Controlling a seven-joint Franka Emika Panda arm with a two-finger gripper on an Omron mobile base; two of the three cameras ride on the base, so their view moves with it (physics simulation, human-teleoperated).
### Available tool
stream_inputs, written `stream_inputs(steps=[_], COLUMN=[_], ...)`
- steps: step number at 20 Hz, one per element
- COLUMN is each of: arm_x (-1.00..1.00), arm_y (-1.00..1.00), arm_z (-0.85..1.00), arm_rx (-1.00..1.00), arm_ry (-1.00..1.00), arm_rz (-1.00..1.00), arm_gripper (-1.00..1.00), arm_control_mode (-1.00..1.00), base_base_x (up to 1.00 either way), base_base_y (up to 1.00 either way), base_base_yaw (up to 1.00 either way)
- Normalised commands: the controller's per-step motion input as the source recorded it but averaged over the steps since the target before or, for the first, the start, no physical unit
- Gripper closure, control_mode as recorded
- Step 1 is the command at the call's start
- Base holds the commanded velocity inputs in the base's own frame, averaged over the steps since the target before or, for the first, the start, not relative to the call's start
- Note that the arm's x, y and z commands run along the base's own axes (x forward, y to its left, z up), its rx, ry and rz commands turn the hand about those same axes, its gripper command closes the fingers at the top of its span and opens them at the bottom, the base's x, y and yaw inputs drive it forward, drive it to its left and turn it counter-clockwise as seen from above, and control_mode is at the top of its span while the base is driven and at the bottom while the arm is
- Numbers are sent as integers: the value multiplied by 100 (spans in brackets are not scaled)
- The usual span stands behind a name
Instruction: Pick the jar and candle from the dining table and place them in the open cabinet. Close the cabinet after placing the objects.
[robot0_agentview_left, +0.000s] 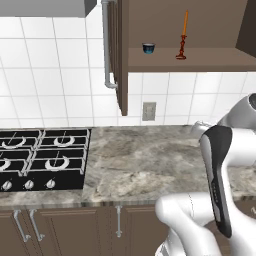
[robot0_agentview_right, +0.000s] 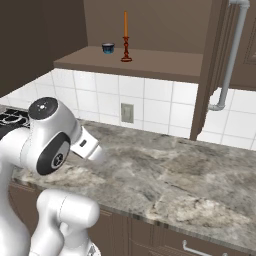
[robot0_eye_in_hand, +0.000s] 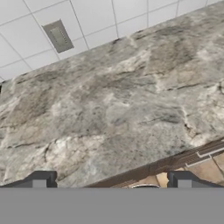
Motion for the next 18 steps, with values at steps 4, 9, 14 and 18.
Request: stream_inputs(steps=[4,9,14,18], arm_x=[0,0,0,0], arm_y=[10,7,1,0], arm_z=[-34,-35,-10,0], arm_rx=[0,0,1,0], arm_ry=[1,0,0,0], arm_rz=[0,0,0,0], arm_gripper=[-100,-100,-100,-100], arm_control_mode=[-100,-100,-100,-100], base_base_x=[0,0,0,0], base_base_y=[0,0,0,0], base_base_yaw=[0,0,0,0])
